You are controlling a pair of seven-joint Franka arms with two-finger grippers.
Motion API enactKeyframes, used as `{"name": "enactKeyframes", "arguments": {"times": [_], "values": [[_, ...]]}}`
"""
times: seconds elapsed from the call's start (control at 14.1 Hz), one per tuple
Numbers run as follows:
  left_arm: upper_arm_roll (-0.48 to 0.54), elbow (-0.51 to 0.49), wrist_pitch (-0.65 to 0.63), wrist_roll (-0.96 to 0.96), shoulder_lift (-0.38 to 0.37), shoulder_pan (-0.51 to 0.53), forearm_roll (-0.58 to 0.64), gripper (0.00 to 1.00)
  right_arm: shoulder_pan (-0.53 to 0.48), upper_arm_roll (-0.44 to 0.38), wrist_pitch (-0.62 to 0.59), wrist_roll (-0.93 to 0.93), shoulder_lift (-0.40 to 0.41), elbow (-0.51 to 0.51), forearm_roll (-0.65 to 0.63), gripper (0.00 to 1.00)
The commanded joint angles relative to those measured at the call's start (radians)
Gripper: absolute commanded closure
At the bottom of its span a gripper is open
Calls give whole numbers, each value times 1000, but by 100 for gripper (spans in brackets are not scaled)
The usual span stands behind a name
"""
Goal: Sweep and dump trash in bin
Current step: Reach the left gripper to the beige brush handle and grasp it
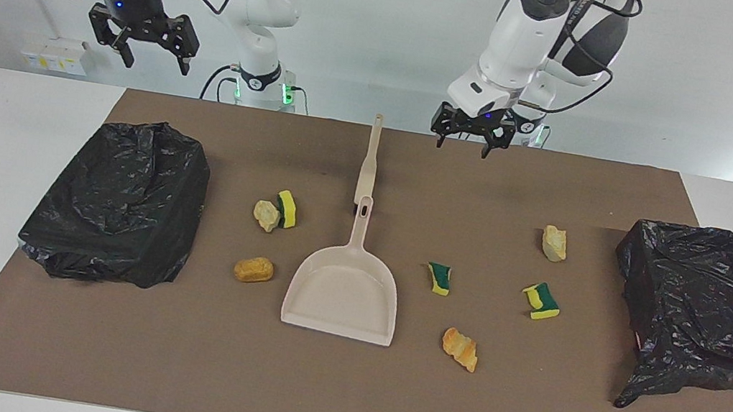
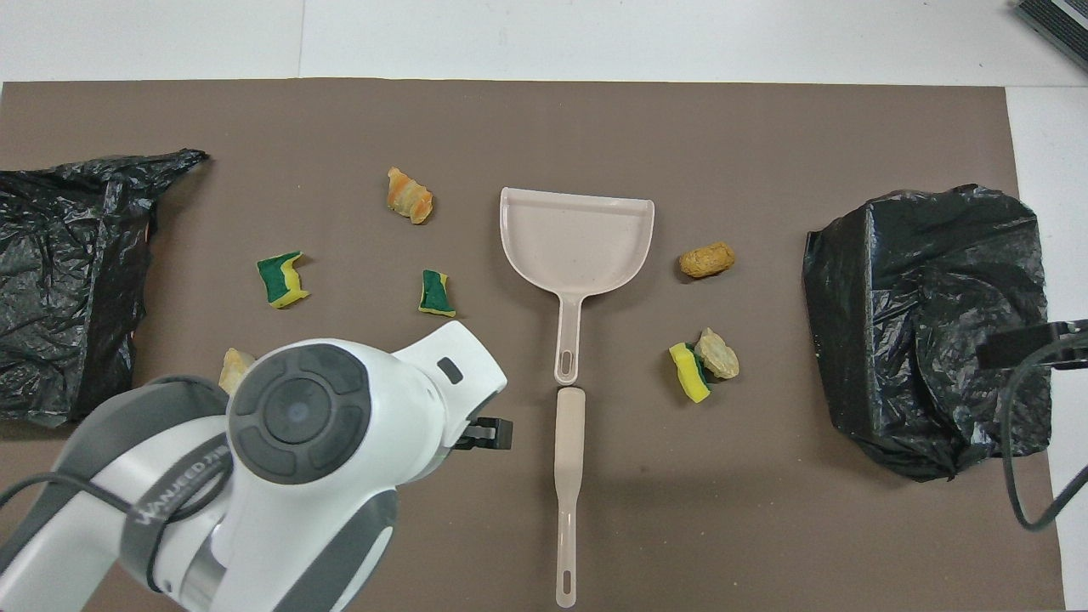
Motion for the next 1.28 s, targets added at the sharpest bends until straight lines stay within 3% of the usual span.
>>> {"name": "enactKeyframes", "arguments": {"times": [0.0, 0.28, 0.57, 0.71, 1.06, 1.14, 1.21], "values": [[18, -41, 114, -98, 66, -102, 8, 0, -8, 0, -10, -27, -23, -22, 13, 0], [18, -67, 208, -210, 134, -232, 8, 0, -7, 2, -17, -27, -27, -28, 14, 0], [16, -167, 330, -297, 111, -306, 7, 0, -7, 0, -19, -27, -30, -31, 14, 0], [15, -179, 325, -294, 103, -312, 7, 0, -1, 2, -13, -10, -29, -34, 14, 0], [18, -184, 338, -302, 172, -345, 7, 0, 65, 22, 33, 114, 12, -43, 16, 0], [18, -181, 338, -303, 174, -343, 7, 3, 74, 23, 42, 122, 19, -43, 16, 0], [18, -181, 341, -303, 174, -343, 7, 13, 78, 23, 58, 124, 25, -43, 17, 0]]}}
